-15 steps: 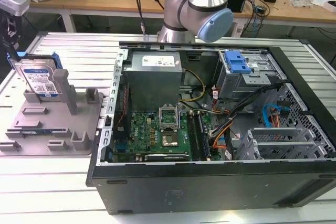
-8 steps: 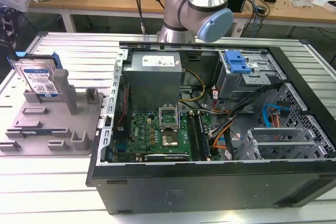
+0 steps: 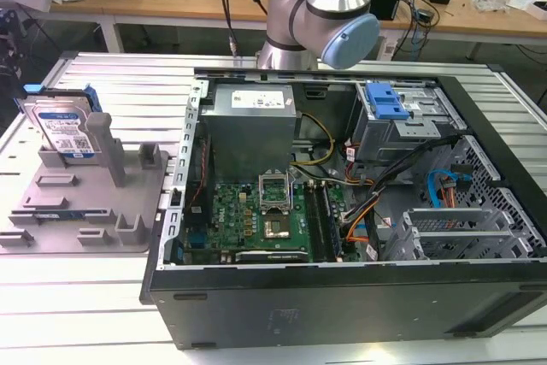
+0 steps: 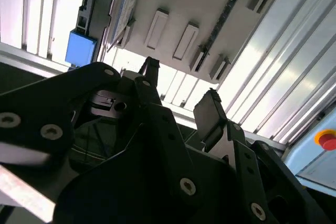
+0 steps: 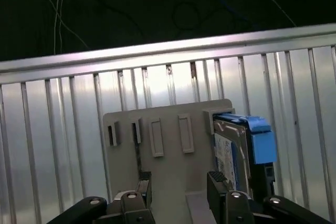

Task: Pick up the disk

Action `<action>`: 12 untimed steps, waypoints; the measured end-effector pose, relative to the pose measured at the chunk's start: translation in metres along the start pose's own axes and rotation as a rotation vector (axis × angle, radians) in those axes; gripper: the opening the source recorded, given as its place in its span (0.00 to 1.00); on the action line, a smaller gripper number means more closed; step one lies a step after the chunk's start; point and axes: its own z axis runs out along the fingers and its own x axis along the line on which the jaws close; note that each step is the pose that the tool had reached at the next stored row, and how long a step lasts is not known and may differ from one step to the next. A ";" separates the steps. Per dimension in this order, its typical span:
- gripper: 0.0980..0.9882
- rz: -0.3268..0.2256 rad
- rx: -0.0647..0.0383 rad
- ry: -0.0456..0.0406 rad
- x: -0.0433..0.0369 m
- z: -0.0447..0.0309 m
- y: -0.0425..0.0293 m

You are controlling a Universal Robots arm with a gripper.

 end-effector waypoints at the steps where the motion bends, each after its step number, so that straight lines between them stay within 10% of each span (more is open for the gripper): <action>1: 0.50 -0.016 0.000 0.0006 0.0000 0.0000 -0.0001; 8: 0.50 -0.028 0.000 0.0029 -0.0015 0.0000 -0.0002; 12: 0.50 -0.028 0.000 0.0028 -0.0262 0.0001 0.0040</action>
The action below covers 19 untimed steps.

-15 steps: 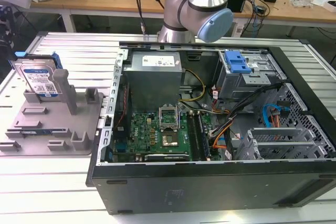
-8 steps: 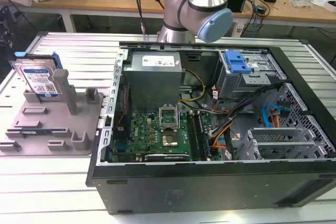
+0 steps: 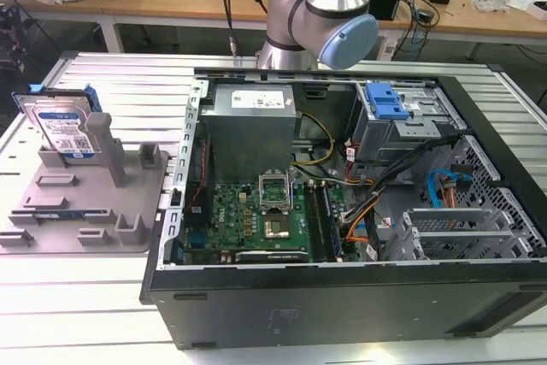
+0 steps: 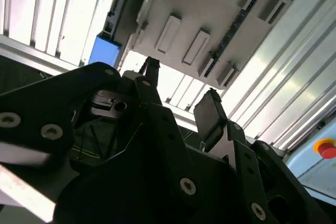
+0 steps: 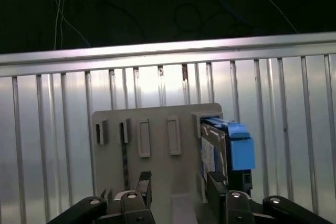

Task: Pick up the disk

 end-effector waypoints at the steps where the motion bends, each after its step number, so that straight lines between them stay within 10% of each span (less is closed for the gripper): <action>1: 0.50 0.000 0.000 0.0001 -0.0078 -0.0001 0.0011; 8: 0.50 -0.003 0.000 0.0001 -0.0403 0.0009 0.0105; 19: 0.50 -0.021 0.002 0.0008 -0.0434 0.0035 0.0132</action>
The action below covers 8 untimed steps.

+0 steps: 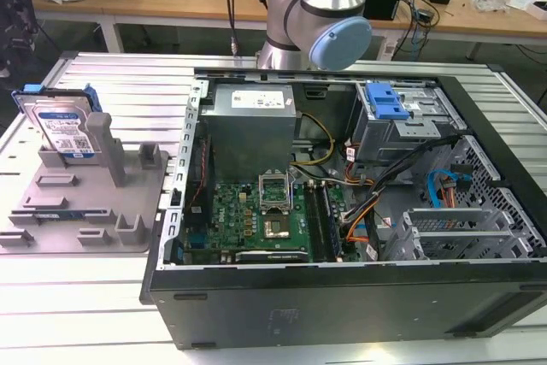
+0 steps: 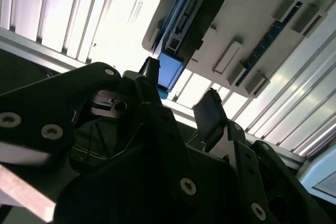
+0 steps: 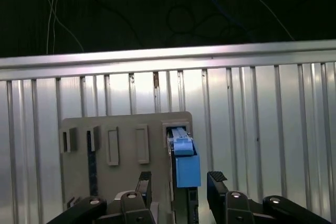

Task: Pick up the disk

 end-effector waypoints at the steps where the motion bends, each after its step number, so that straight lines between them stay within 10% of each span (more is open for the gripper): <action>1: 0.50 -0.006 0.001 0.0001 -0.0005 0.0006 0.0000; 8: 0.50 -0.024 0.003 0.0009 -0.0041 0.0066 0.0003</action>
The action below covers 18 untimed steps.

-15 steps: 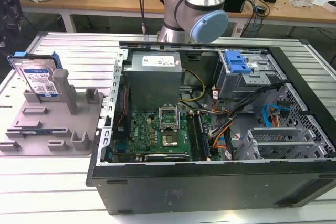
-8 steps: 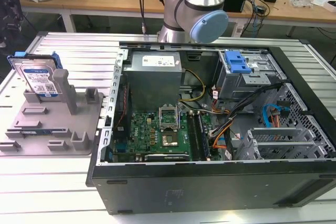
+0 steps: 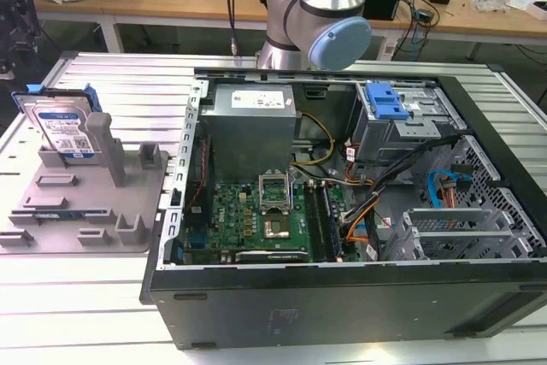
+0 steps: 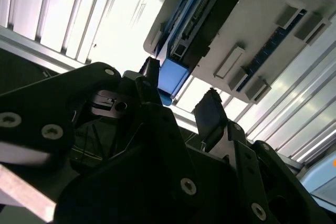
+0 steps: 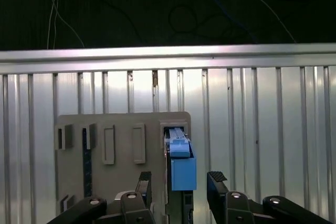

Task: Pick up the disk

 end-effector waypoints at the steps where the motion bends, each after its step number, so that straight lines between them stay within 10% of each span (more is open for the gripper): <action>1: 0.50 -0.001 0.000 0.0000 0.0000 0.0007 0.0001; 18: 0.50 -0.016 0.000 0.0005 -0.0001 0.0169 0.0003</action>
